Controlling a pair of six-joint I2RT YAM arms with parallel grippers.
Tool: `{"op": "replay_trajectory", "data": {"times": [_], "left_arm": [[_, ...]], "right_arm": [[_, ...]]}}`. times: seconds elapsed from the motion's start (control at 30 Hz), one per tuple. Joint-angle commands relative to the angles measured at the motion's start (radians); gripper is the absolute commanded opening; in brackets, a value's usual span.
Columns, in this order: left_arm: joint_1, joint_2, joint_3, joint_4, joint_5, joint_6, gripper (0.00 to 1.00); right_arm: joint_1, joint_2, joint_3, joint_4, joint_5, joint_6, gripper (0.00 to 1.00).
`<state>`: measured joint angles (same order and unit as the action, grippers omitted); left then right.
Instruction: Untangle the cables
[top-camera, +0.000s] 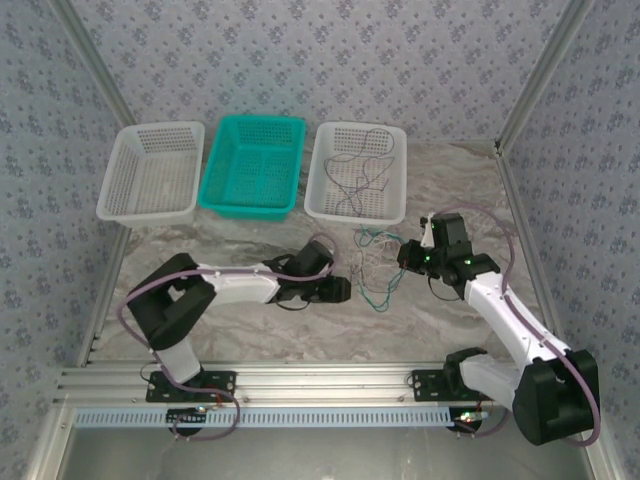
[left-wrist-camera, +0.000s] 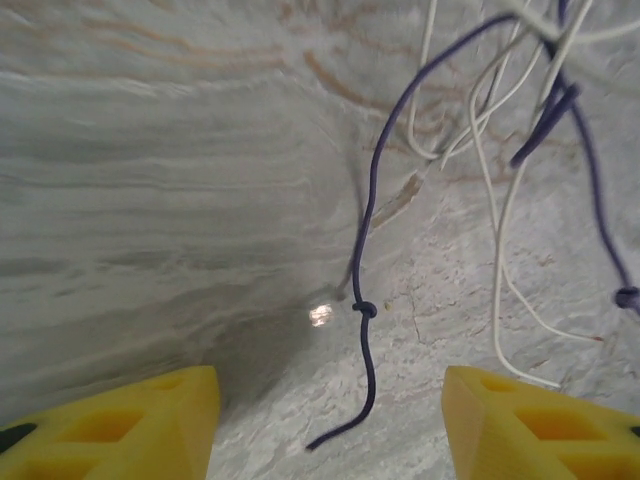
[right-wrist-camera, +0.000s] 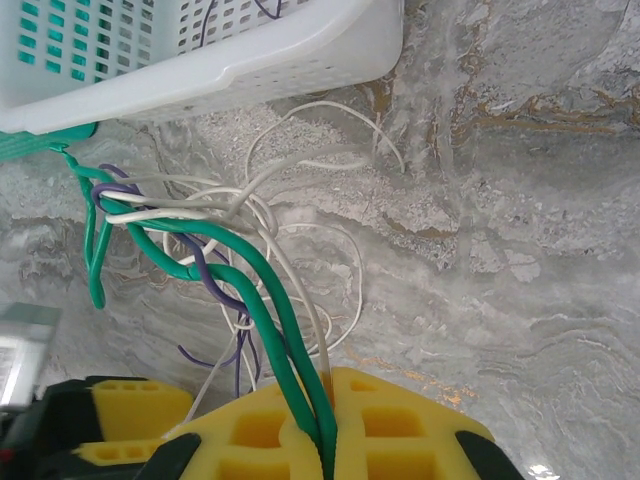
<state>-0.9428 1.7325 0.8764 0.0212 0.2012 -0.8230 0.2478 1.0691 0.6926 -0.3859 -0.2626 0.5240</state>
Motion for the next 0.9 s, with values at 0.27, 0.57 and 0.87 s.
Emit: {"op": "replay_trajectory", "data": {"times": [0.27, 0.57, 0.87], "left_arm": [[-0.036, 0.110, 0.129, -0.113, -0.001, 0.031, 0.11], [0.051, -0.184, 0.048, -0.177, -0.105, 0.078, 0.00], [0.375, -0.730, 0.052, -0.402, -0.143, 0.170, 0.00]], "right_arm": [[0.007, 0.004, 0.022, -0.023, 0.009, 0.008, 0.00], [-0.039, -0.017, -0.064, -0.052, 0.226, 0.056, 0.00], [-0.199, -0.025, -0.265, 0.061, 0.176, 0.114, 0.18]]}}
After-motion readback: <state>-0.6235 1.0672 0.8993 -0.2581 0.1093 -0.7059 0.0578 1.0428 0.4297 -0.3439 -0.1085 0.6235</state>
